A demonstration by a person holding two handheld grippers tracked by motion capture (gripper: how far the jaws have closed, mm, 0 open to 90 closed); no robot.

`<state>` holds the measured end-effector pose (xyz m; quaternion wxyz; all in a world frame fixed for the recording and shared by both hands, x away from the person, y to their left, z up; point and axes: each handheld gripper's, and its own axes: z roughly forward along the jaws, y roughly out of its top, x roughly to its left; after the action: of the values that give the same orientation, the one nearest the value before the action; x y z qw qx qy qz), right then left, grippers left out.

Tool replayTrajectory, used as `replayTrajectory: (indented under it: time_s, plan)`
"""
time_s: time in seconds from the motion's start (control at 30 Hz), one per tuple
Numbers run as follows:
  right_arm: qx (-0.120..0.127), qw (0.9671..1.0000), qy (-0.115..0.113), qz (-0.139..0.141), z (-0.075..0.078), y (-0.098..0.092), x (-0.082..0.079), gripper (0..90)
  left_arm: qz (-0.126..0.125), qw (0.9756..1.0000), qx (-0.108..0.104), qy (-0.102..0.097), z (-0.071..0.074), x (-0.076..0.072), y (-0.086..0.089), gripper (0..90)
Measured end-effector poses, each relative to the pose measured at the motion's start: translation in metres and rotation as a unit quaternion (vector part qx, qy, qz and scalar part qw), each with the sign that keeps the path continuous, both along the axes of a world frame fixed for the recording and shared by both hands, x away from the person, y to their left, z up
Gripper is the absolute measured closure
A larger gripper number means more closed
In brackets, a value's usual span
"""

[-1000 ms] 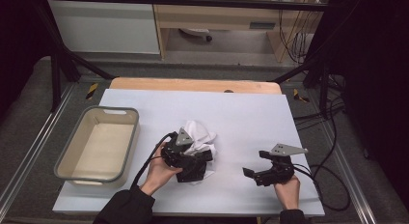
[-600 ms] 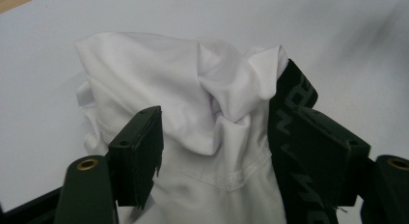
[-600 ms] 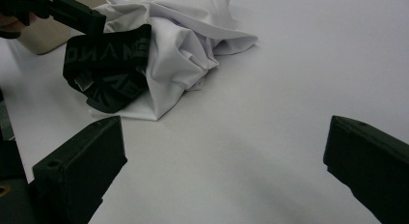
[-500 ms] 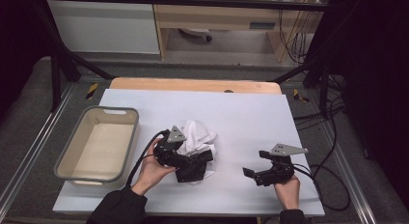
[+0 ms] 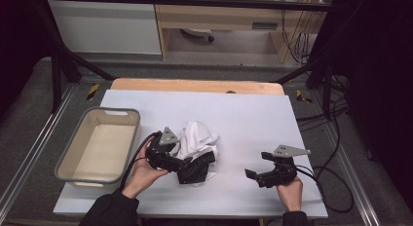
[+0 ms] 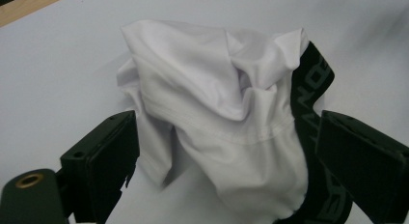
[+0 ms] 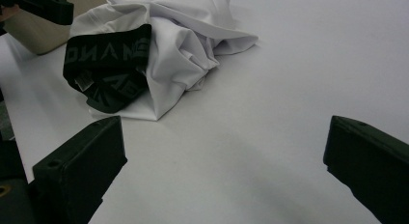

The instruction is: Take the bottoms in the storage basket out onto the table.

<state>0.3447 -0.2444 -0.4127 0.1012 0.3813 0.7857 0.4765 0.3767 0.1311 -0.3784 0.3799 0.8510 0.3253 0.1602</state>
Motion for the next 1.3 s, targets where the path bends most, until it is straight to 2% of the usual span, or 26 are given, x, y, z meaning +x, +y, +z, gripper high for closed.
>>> replayTrajectory:
  time_s: [0.87, 1.3]
  plan:
    - [-0.001, 1.0000, 0.001, -0.002, 0.000, 0.000, 0.000, 1.7, 0.033, 0.9994, -0.004, -0.004, 0.004, -0.015, 0.059, 7.0]
    - [-0.003, 1.0000, 0.002, 0.000, -0.001, 0.001, 0.000, 1.7, 0.057, 0.9981, -0.021, -0.012, 0.009, -0.022, 0.090, 7.0]
